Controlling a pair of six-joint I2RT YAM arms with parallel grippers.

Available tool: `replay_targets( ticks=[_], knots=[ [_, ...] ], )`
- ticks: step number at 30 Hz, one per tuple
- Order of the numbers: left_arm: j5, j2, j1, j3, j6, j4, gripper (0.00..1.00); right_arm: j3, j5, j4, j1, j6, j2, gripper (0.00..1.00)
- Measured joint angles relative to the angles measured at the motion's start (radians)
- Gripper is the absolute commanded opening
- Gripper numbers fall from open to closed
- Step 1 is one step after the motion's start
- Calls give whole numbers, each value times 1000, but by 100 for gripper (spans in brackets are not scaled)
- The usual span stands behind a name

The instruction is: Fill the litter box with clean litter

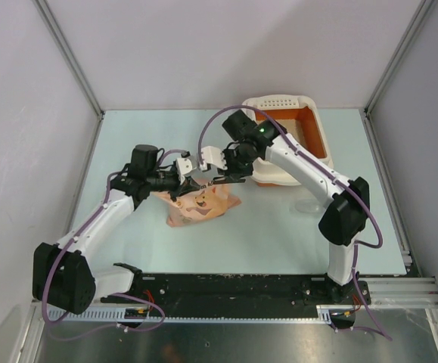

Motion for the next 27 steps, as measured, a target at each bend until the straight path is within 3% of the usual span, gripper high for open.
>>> replay_targets(
  ticks=[3, 7, 11, 14, 17, 18, 21, 25, 26, 27],
  knots=[
    [0, 0, 0, 0, 8, 0, 2, -1, -32, 2, -16, 46, 0, 0],
    [-1, 0, 0, 0, 19, 0, 29, -8, -79, 2, -38, 74, -3, 0],
    [-11, 0, 0, 0, 25, -4, 40, -11, -67, 6, -30, 52, -5, 0],
    [-21, 0, 0, 0, 24, -11, 39, -11, -35, 14, -3, 21, -8, 0],
    [-27, -1, 0, -3, 24, -14, 29, -11, 1, 14, 16, -6, -10, 0],
    [-28, -3, 0, -8, 25, -14, 21, -10, 11, 14, 19, -15, -10, 0],
    [-33, -8, 0, -18, 27, -10, 8, -10, 31, 8, 26, -39, -10, 0],
    [-34, -14, 0, -24, 36, -4, 4, -5, 73, -2, 43, -71, -10, 0],
    [-34, -15, 0, -26, 37, -4, 6, -3, 82, -4, 45, -74, -10, 0],
    [-34, -15, 0, -26, 40, -4, 14, 1, 94, -8, 46, -79, -10, 0]
  ],
)
